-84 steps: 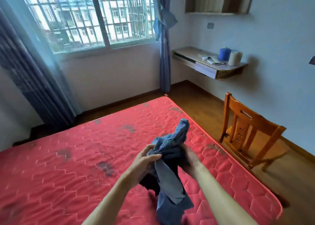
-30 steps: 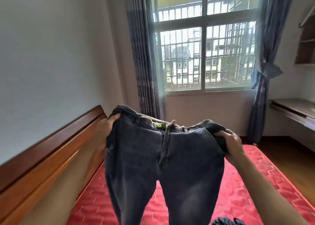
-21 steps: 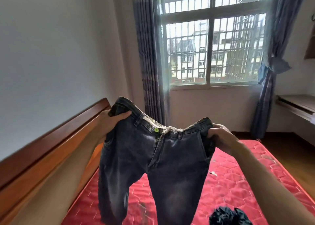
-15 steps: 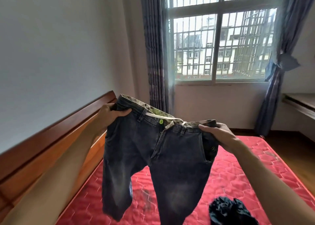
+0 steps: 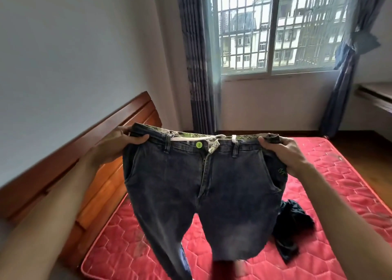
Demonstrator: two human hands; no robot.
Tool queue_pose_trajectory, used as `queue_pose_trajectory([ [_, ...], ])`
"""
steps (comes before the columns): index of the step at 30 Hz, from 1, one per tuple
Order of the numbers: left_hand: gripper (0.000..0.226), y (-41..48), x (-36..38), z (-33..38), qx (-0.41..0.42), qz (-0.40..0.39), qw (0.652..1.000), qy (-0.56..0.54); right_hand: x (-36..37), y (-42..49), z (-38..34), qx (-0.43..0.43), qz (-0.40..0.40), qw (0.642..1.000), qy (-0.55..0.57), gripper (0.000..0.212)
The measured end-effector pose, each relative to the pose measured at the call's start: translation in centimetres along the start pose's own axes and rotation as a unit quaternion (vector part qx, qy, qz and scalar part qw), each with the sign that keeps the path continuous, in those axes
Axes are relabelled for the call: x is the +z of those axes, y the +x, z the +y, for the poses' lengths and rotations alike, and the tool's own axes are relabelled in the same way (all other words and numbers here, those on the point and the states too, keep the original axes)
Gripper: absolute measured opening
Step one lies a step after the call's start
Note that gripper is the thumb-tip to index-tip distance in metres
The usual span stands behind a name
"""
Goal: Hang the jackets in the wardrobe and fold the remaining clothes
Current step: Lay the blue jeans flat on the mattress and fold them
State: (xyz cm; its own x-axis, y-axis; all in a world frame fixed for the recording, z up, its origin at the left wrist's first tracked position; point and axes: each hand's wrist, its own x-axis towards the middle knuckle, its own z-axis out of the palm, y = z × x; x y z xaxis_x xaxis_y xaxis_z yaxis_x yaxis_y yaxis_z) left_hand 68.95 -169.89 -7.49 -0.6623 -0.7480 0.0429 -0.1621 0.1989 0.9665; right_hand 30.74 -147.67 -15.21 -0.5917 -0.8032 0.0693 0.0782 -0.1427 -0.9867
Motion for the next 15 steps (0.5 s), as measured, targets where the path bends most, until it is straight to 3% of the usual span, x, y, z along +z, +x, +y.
queue_pose_trajectory([
  [4, 0.029, 1.0, 0.1, -2.6, 0.011, 0.059, 0.998, 0.034, 0.6, 0.5, 1.4, 0.022, 0.029, 0.999, -0.018, 0.007],
  [9, 0.026, 7.1, 0.0, -8.5, 0.046, 0.113, 0.99, 0.072, 2.6, 6.2, 5.7, 0.042, 0.077, 0.995, -0.053, 0.007],
  [15, 0.029, 20.1, -1.6, -20.9, -0.002, 0.088, 0.989, 0.117, 6.4, 19.1, 15.6, 0.083, 0.065, 0.982, -0.154, 0.005],
])
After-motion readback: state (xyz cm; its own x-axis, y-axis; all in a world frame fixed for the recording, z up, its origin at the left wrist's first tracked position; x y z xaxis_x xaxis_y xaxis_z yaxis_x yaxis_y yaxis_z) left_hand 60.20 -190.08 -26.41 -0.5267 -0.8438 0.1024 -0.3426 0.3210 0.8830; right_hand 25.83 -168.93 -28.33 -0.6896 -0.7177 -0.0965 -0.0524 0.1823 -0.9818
